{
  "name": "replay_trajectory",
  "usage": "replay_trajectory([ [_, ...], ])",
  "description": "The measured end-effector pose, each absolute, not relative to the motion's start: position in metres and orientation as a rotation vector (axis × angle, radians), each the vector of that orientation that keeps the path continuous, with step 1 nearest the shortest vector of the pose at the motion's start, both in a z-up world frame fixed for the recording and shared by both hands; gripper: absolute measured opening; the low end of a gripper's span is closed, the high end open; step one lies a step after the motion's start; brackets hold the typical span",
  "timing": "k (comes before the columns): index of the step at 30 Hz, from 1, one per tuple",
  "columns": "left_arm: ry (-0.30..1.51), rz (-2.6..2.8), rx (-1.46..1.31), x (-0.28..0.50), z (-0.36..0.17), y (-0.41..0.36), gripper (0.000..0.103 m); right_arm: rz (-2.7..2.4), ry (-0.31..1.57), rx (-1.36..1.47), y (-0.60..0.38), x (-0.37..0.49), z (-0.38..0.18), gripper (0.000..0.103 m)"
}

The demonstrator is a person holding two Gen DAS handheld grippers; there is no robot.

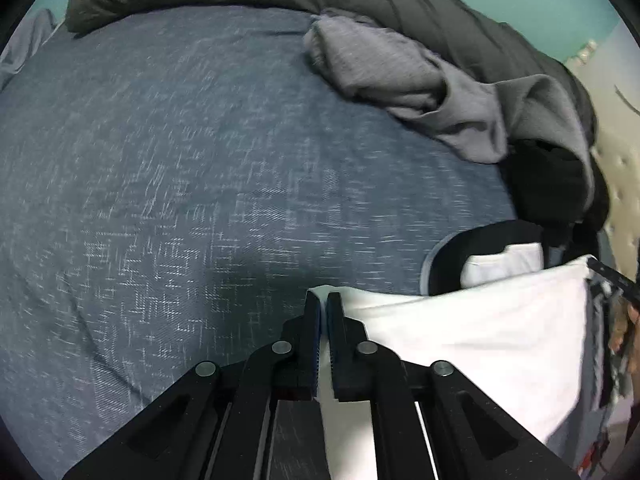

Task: Fold clothes
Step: 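Lift the hem with both tools and fold it toward the collar, then open both tools and release the folded hem onto the shirt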

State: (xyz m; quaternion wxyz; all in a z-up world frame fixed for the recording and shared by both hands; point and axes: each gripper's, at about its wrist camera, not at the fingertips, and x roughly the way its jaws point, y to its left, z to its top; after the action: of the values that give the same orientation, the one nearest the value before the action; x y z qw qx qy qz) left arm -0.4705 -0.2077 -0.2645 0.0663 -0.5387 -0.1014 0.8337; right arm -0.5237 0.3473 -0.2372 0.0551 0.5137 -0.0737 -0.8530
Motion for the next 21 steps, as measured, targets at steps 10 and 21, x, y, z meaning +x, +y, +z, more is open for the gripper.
replay_trajectory([
  [10,-0.396,2.599,-1.536,-0.434,-0.247,-0.229,0.046,-2.709,-0.236,1.406,0.371,-0.494,-0.224,0.046],
  [21,-0.435,2.383,-1.582,-0.292,-0.257,-0.213,0.058,-2.437,-0.390,1.515,0.377,-0.345,-0.261,0.055],
])
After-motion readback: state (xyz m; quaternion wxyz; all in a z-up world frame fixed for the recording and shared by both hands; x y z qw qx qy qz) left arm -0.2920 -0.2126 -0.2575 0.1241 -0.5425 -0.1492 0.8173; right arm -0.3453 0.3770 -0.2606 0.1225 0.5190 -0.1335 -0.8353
